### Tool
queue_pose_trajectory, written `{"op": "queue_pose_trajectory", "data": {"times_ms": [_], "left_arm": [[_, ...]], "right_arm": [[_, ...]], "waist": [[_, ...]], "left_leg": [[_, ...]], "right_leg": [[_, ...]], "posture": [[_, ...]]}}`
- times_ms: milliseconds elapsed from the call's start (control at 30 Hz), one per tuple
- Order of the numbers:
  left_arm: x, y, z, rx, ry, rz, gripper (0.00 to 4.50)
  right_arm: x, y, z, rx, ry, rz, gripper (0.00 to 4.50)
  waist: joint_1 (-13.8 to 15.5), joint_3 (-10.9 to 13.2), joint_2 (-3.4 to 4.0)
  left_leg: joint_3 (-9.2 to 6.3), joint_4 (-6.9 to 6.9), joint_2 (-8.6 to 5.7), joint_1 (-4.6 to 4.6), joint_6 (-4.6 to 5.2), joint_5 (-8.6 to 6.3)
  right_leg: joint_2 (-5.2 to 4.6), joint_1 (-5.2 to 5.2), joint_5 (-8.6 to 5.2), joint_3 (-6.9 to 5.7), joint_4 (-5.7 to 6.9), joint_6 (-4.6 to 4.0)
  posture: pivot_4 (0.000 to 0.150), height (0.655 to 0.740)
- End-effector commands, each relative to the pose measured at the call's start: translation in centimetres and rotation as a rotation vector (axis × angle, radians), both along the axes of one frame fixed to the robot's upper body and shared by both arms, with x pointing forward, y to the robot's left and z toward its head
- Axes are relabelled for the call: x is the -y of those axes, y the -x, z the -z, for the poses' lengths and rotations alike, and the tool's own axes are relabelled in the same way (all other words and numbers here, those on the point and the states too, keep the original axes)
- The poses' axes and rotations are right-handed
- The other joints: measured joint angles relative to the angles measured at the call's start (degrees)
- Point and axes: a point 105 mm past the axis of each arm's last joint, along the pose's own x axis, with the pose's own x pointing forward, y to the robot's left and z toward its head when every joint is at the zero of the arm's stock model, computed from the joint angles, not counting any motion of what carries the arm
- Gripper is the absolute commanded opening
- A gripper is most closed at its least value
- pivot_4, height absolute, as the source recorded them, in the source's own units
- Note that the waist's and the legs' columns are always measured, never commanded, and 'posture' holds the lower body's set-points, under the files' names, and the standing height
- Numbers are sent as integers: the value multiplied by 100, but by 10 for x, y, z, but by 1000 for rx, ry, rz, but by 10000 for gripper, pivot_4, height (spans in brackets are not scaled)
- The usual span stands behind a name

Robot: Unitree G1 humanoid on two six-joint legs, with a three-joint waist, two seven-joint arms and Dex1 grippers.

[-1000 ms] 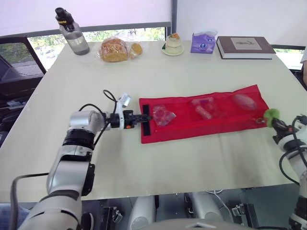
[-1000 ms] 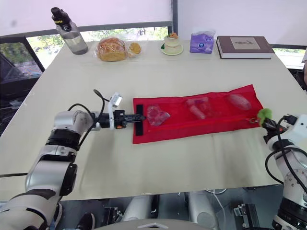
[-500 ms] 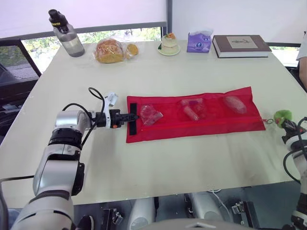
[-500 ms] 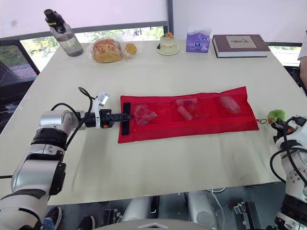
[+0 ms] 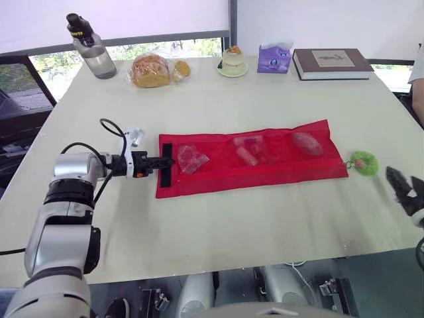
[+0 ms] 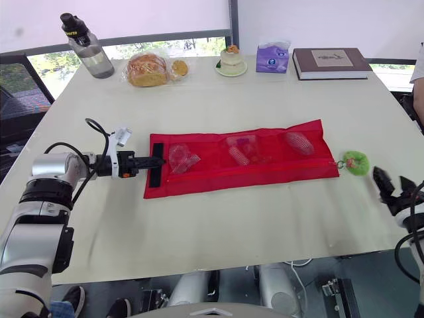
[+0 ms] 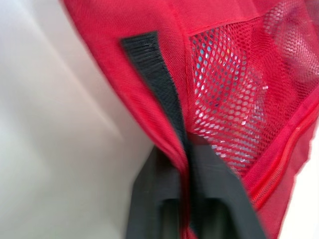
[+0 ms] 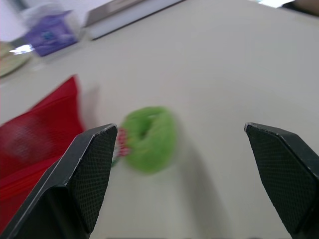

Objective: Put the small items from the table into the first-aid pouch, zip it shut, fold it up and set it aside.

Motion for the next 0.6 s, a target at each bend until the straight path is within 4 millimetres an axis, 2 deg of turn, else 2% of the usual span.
{"op": "queue_pose_trajectory", "data": {"times_ms": [33, 167, 267, 333, 433, 600], "left_arm": [[-26, -8, -15, 105, -138, -38, 18889], [-27, -14, -46, 271, -249, 67, 33217], [-12, -12, -73, 403, -248, 184, 44282], [1, -6, -85, 481, -232, 284, 44282], [41, 22, -108, 598, -128, 523, 44282], [86, 58, -120, 664, -33, 730, 44282]], "right_arm": [[-38, 3, 0, 12, -60, -152, 45000], [-54, -1, 6, -1, -96, -180, 45000], [-57, -5, 12, -22, -74, -192, 45000], [-57, -8, 16, -36, -51, -200, 45000], [-59, -18, 21, -51, -20, -228, 45000], [-56, -31, 30, -87, 38, -251, 45000]], "waist": [[26, 1, -2], [31, 8, -15], [69, 10, -17], [107, 9, -16], [152, 9, -15], [187, 9, -15]], "left_leg": [[0, 0, 0, 0, 0, 0], [7, 0, -3, -8, 0, 0], [3, -1, 1, -19, 2, -1], [1, -1, 1, -29, 7, -4], [-2, -1, 6, -54, 17, -11], [-11, 5, 2, -85, 26, -17]], "right_leg": [[0, 0, 0, 0, 0, 0], [-20, -1, 0, 0, -10, 0], [-25, -2, 0, -7, -27, -1], [-28, -2, 1, -12, -42, -1], [-33, -3, 14, -22, -80, -17], [-37, -21, 16, -31, -85, -20]], "posture": [[1500, 7400], [1500, 7400], [1500, 7400], [1500, 7400], [1500, 7400], [1500, 7400]]}}
